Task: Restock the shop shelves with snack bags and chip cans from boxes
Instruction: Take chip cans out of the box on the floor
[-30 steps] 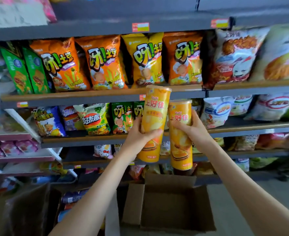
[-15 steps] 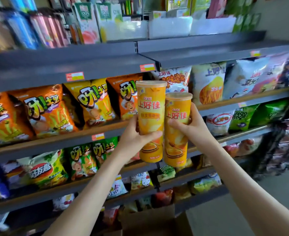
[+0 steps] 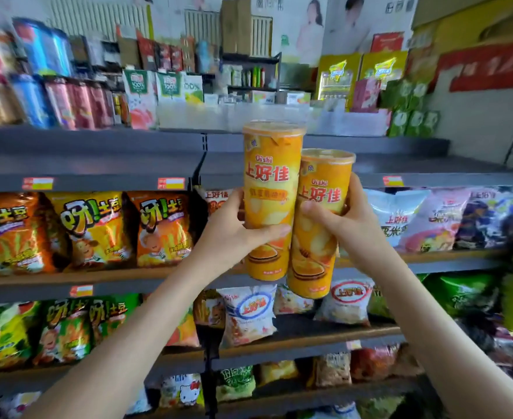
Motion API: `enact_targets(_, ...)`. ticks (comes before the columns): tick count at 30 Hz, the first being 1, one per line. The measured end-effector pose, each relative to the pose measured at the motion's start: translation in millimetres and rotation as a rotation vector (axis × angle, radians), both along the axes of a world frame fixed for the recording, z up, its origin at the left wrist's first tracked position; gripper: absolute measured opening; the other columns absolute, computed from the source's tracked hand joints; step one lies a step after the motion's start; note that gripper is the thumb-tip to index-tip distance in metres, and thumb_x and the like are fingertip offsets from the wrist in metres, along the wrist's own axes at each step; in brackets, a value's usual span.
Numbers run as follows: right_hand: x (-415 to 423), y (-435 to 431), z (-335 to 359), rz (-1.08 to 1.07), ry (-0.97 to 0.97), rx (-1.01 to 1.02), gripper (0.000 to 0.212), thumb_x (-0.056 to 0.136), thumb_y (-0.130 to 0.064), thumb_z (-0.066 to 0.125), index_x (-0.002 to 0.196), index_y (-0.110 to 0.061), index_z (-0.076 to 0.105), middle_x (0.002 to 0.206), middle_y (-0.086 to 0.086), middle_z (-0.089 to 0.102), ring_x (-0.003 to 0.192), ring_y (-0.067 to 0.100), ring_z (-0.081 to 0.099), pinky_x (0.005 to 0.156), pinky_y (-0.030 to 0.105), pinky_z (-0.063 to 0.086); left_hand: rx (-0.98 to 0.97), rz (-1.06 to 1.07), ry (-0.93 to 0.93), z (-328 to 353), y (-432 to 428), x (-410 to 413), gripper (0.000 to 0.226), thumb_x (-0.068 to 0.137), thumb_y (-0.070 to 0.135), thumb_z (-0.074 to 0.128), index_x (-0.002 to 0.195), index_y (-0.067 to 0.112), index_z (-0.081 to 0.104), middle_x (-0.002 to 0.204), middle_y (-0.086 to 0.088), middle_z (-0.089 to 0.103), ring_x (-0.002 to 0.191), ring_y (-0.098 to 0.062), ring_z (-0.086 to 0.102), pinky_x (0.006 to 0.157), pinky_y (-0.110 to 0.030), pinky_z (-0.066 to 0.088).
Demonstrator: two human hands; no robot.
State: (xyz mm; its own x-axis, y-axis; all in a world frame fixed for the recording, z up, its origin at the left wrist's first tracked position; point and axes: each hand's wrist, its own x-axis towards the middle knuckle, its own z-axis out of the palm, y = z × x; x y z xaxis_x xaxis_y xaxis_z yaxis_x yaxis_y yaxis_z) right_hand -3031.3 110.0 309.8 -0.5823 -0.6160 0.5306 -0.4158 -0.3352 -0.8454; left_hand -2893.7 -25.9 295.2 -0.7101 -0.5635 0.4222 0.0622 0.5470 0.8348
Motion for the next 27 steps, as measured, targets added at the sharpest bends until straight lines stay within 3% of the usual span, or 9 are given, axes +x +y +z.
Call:
enact_targets(6,-42,4,42,0.090,0.062,-0.086,0.061,0.066,-0.028,0.084,0.116,-0.028,0.051,0.097,-0.007,0.072,0.090,0.012,0.070,0.070,0.026,0.056,-0.097,0.057,0.020,45,8,-27,0.063,0.063,0.045,0.087,0.115,0.044,0.052,0.112,0.019,0.065,0.103,0.002,0.061,0.089,-0.026,0.050)
enact_targets(9,-64,8,67,0.106,0.097,-0.162,0.056,0.067,-0.028,0.082,0.114,-0.028,0.051,0.099,-0.004,0.072,0.092,0.015,0.070,0.072,0.028,0.057,-0.152,0.048,0.037,68,12,-43,0.059,0.065,0.039,0.088,0.111,0.043,0.052,0.109,0.019,0.066,0.097,0.007,0.061,0.079,-0.015,0.048)
enact_targets(12,-89,16,92,0.111,0.151,-0.218,0.057,0.065,-0.027,0.082,0.113,-0.027,0.050,0.096,-0.008,0.071,0.091,0.013,0.070,0.073,0.027,0.056,-0.194,0.063,0.080,91,16,-68,0.060,0.054,0.048,0.088,0.103,0.046,0.054,0.103,0.021,0.069,0.092,0.006,0.065,0.084,-0.027,0.053)
enact_targets(16,-134,28,123,0.081,0.219,-0.275,0.062,0.066,-0.024,0.079,0.119,-0.020,0.047,0.099,-0.003,0.068,0.090,0.012,0.068,0.072,0.026,0.055,-0.245,0.073,0.112,119,21,-112,0.054,0.061,0.042,0.089,0.100,0.044,0.052,0.103,0.020,0.066,0.096,0.001,0.063,0.089,-0.032,0.052)
enact_targets(21,-211,39,147,0.071,0.242,-0.281,0.058,0.070,-0.029,0.081,0.116,-0.028,0.047,0.103,-0.003,0.068,0.092,0.015,0.070,0.074,0.029,0.057,-0.273,0.119,0.135,138,29,-181,0.063,0.044,0.058,0.081,0.099,0.045,0.052,0.106,0.019,0.065,0.102,-0.007,0.063,0.093,-0.043,0.052)
enact_targets(27,-326,43,141,0.043,0.209,-0.203,0.047,0.080,-0.019,0.076,0.115,-0.024,0.046,0.103,0.002,0.067,0.088,0.014,0.070,0.070,0.028,0.057,-0.204,0.177,0.142,139,50,-282,0.066,0.040,0.060,0.079,0.098,0.046,0.052,0.106,0.019,0.065,0.100,-0.009,0.063,0.092,-0.039,0.052)
